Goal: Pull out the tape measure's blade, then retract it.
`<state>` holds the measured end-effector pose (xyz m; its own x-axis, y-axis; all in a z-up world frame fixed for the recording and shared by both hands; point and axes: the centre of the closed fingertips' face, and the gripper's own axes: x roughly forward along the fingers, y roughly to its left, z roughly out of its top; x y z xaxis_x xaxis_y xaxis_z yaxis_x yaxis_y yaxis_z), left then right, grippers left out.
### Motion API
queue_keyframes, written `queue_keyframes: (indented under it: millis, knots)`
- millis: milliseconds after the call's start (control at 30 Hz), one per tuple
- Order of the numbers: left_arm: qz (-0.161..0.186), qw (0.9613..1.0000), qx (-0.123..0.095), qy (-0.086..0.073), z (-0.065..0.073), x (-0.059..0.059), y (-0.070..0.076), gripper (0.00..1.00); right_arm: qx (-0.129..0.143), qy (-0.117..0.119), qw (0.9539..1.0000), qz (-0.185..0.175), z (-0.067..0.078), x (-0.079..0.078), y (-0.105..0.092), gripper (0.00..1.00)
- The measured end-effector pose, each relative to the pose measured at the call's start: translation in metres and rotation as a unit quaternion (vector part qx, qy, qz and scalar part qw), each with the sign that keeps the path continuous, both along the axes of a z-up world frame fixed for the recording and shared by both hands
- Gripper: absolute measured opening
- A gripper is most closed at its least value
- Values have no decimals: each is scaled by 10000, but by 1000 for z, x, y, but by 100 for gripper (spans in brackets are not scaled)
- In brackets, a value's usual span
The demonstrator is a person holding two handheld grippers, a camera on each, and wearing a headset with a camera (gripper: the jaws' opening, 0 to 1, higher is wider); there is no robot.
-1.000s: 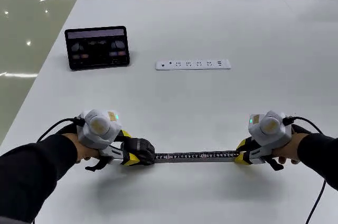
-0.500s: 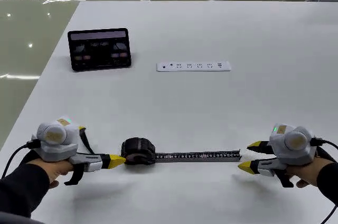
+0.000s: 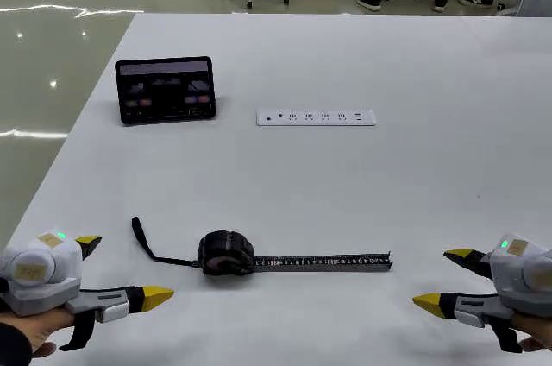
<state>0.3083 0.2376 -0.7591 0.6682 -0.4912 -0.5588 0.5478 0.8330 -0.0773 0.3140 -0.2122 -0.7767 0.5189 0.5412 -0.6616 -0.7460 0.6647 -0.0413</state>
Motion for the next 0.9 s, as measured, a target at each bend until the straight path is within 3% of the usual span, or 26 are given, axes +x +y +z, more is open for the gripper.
queue_keyframes:
  millis: [133, 367, 533, 667, 733, 900]
  knots:
    - [12, 10000, -25, -52, 5, -13, 4, 100, -28, -88, 9999, -69, 7, -11, -11, 72]
    - [68, 9998, -74, -178, 13, -22, 13, 100, 4, -235, 9989, -400, 11, -20, -29, 80]
    - [73, 9995, -154, -267, 19, -31, 15, 100, -17, -232, 9989, -410, 12, -37, -35, 85]
    - [36, 9993, -78, -352, 22, -35, 14, 100, 48, -218, 9987, -455, 22, -48, -38, 91]
    - [11, 9988, 8, -495, 27, -36, 14, 100, 57, -248, 9984, -502, 29, -51, -42, 92]
    - [-46, 9987, -39, -497, 32, -38, 14, 100, 49, -288, 9982, -521, 36, -56, -48, 99]
